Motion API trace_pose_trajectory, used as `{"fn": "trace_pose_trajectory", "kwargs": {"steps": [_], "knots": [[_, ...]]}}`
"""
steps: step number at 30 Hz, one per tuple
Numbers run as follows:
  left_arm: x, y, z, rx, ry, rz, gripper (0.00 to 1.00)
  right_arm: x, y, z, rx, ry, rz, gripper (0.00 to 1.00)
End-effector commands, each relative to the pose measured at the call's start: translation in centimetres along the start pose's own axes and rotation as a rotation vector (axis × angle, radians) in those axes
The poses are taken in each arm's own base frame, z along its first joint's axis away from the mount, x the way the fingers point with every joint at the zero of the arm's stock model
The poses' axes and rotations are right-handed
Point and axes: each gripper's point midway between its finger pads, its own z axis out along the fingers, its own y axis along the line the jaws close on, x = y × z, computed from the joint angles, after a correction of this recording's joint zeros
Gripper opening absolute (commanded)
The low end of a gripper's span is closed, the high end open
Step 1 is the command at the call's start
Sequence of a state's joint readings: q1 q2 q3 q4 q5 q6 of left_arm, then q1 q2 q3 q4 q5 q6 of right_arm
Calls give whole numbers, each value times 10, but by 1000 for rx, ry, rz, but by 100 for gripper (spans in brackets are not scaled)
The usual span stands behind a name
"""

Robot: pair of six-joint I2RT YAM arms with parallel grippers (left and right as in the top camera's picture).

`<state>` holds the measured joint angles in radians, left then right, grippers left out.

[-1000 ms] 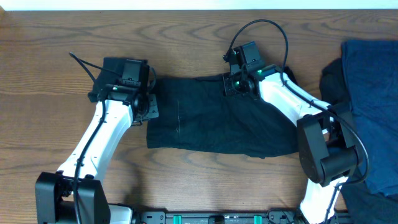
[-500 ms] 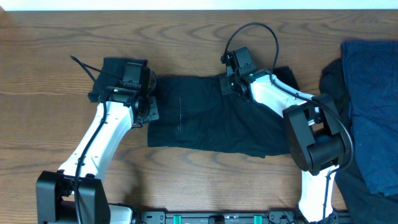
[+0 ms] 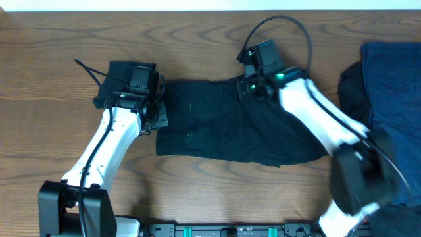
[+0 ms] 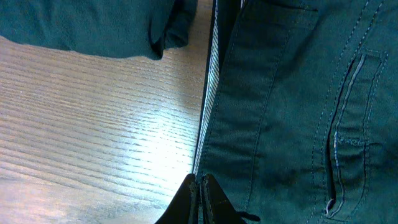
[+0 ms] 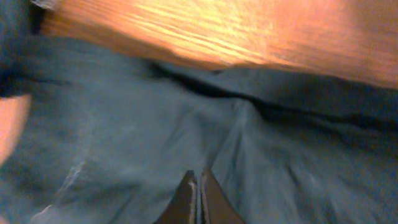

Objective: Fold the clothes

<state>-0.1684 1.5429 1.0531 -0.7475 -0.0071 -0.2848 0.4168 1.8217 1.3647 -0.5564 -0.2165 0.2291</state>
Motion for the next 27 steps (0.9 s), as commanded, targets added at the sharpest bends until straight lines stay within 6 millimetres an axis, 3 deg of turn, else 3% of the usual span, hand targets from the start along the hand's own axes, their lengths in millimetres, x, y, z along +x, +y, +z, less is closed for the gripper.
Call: {"fn": "trace_pose_trajectory", "kwargs": {"steps": [1, 5, 11, 19, 23, 27], "knots": [[4, 3, 4, -11, 14, -7, 6, 3, 22, -38, -39, -7, -20, 1], [4, 3, 4, -11, 14, -8, 6, 35, 23, -41, -11, 116, 42, 1], [4, 3, 4, -11, 15, -11, 6, 75, 18, -6, 27, 206, 113, 1], [7, 4, 5, -15, 26, -10, 6, 97, -9, 44, 121, 216, 143, 1], [7, 4, 5, -15, 25, -10, 6, 103, -11, 65, 115, 231, 143, 1], [7, 4, 5, -15, 24, -10, 6, 111, -15, 73, 125, 259, 145, 1]]}}
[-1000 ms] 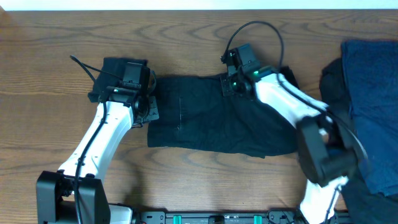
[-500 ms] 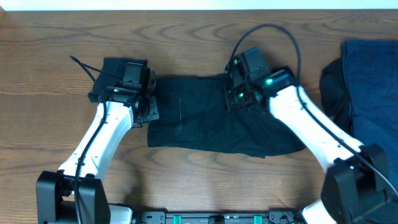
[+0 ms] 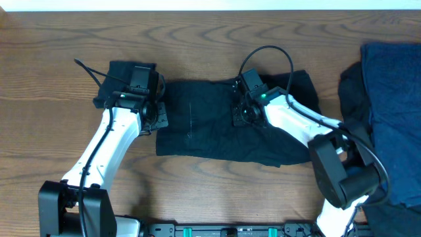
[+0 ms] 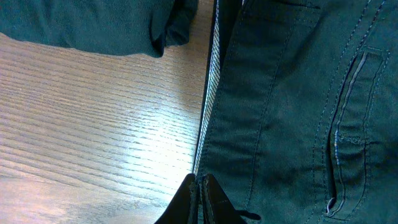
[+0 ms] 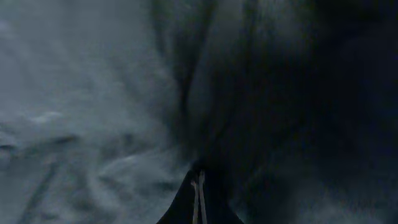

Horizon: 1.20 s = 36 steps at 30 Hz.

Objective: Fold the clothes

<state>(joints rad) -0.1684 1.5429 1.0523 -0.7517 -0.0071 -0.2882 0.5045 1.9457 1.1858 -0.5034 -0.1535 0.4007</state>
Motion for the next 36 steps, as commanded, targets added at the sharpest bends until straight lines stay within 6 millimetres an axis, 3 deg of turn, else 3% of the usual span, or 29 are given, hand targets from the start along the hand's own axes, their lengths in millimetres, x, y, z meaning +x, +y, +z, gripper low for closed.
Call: {"fn": "trace_pose_trajectory", "kwargs": {"steps": [1, 4, 10, 13, 15, 19, 24, 28, 36], "knots": [[6, 4, 5, -13, 20, -7, 6, 7, -2, 8, 21, 20, 8, 1], [6, 4, 5, -14, 20, -7, 7, -3, 3, 0, -2, -4, 5, 1], [6, 4, 5, -13, 20, -7, 6, -34, 35, -67, -167, -64, -15, 1], [6, 4, 5, -13, 21, -7, 6, -31, 36, -96, -164, -75, -13, 1], [6, 4, 5, -13, 20, -7, 6, -19, 33, -103, -141, -44, -8, 1], [6, 4, 5, -13, 20, -7, 6, 12, 28, -95, -99, 73, 0, 1], [6, 4, 5, -13, 20, -7, 7, 41, 21, -71, -46, 157, 32, 1], [7, 4, 5, -15, 24, -6, 6, 50, 7, -52, 4, 138, 75, 1], [7, 4, 5, -14, 24, -7, 7, 59, -3, -20, -22, 76, 164, 1]]}}
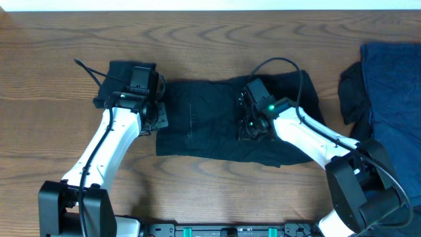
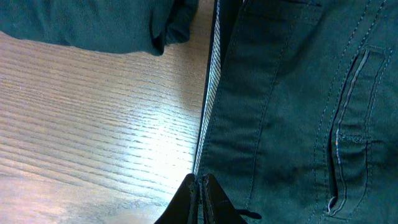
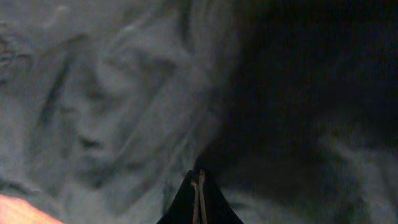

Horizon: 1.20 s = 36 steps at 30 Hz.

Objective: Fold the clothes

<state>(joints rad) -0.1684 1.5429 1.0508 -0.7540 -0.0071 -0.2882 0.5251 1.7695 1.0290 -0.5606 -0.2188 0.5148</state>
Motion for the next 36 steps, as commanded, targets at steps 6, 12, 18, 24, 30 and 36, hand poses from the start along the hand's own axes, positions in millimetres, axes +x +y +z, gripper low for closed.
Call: {"fn": "trace_pose_trajectory", "kwargs": {"steps": [6, 12, 18, 24, 30, 36], "knots": [[5, 3, 5, -12, 17, -7, 6, 9, -12, 20, 4, -23, 79, 1], [5, 3, 5, -12, 18, -7, 7, 5, 11, 7, -98, 10, 15, 1], [5, 3, 5, -12, 18, -7, 7, 0, 32, -32, -136, 66, -17, 1], [6, 4, 5, -13, 21, -7, 7, 21, 22, -36, -76, 156, 7, 1], [6, 4, 5, -13, 21, -7, 7, 42, 9, -25, -32, 204, 12, 1], [6, 4, 5, -13, 21, -7, 7, 49, 3, -13, -30, 203, 35, 1]]}}
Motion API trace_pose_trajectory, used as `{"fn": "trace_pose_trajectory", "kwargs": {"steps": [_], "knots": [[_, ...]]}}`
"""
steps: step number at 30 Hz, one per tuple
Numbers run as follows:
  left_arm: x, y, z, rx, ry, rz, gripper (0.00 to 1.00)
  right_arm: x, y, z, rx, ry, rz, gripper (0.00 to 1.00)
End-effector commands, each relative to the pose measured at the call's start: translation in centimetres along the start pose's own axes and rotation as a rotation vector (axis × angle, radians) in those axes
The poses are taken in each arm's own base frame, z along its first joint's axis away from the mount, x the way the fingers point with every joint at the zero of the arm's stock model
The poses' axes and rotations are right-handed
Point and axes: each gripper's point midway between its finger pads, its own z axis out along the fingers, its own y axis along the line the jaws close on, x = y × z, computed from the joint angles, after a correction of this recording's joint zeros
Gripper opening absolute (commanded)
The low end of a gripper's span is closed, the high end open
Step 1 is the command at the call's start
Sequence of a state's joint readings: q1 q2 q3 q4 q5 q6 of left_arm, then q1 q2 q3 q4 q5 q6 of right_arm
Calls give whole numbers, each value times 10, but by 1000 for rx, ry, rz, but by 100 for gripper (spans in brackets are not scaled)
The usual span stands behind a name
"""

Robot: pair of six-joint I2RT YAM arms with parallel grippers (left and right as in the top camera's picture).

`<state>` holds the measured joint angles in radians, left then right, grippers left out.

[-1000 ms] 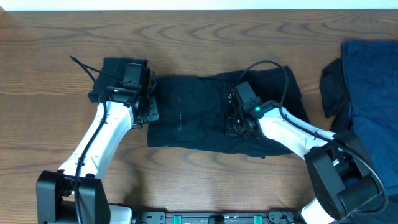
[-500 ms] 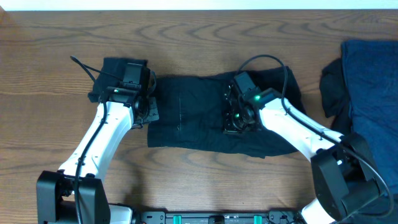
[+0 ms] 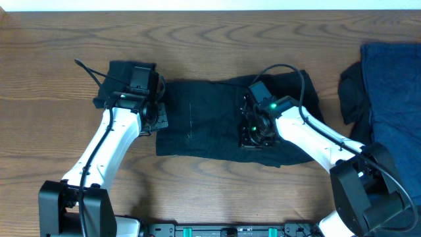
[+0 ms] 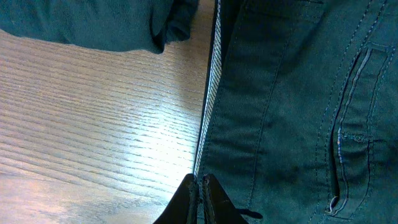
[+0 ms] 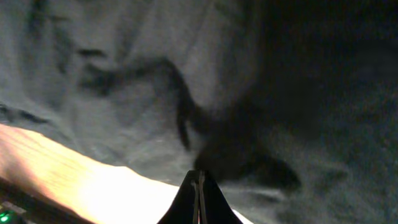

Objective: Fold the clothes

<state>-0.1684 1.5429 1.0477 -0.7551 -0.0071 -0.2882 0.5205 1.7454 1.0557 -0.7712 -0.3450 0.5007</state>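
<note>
Dark shorts (image 3: 197, 125) lie spread flat across the middle of the wooden table. At their left end, my left gripper (image 3: 158, 110) is shut on the waistband edge. In the left wrist view the striped edge (image 4: 209, 106) runs straight into the shut fingertips (image 4: 200, 179), and a stitched pocket slit (image 4: 347, 130) lies to the right. My right gripper (image 3: 252, 137) is shut, its tips down on the cloth near the shorts' front hem. In the right wrist view the closed tips (image 5: 198, 177) rest on wrinkled dark cloth (image 5: 137, 74). Whether cloth is pinched there cannot be told.
A pile of dark blue cloth (image 3: 391, 99) and a black garment (image 3: 352, 92) lie at the right edge of the table. Another lobe of dark cloth (image 4: 81, 25) lies beside the waistband. Bare wood (image 3: 197, 39) stretches behind the shorts, and more of it (image 5: 68, 186) lies in front.
My right gripper has moved a little nearer the front hem of the shorts, so the table's wood now shows in its view. The left gripper has not moved.
The left gripper stayed shut on the waistband edge throughout. My right gripper, shut, was first at the far edge of the shorts. It then stood over their middle, then further forward, and is now close to the front hem.
</note>
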Motion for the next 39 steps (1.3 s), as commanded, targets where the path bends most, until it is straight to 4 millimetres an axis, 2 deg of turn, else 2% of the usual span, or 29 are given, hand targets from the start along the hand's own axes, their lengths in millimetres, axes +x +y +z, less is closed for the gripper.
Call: {"fn": "trace_pose_trajectory", "kwargs": {"steps": [1, 12, 17, 20, 24, 26, 31, 39], "knots": [[4, 3, 4, -12, 17, -7, 7, 8, -3, 7, 7, 13, 5, 1], [4, 3, 4, -12, 16, -31, 8, 19, -17, 24, 12, 22, 23, 1], [4, 3, 4, -11, 15, -33, 7, 18, -20, 34, -3, -4, 20, 1], [4, 3, 4, -12, 16, -33, 17, 19, -21, 35, -5, -8, 30, 1], [9, -2, 4, 21, 40, -33, 48, 19, -21, 35, -5, -8, 30, 1], [12, -11, 6, 69, 64, -33, 56, 19, -21, 35, -5, -8, 30, 1], [20, -17, 21, 87, 127, -33, 62, 19, -21, 35, -5, -7, 29, 1], [35, -14, 55, 49, 233, -31, 63, 19, -21, 35, -5, -8, 29, 1]]}}
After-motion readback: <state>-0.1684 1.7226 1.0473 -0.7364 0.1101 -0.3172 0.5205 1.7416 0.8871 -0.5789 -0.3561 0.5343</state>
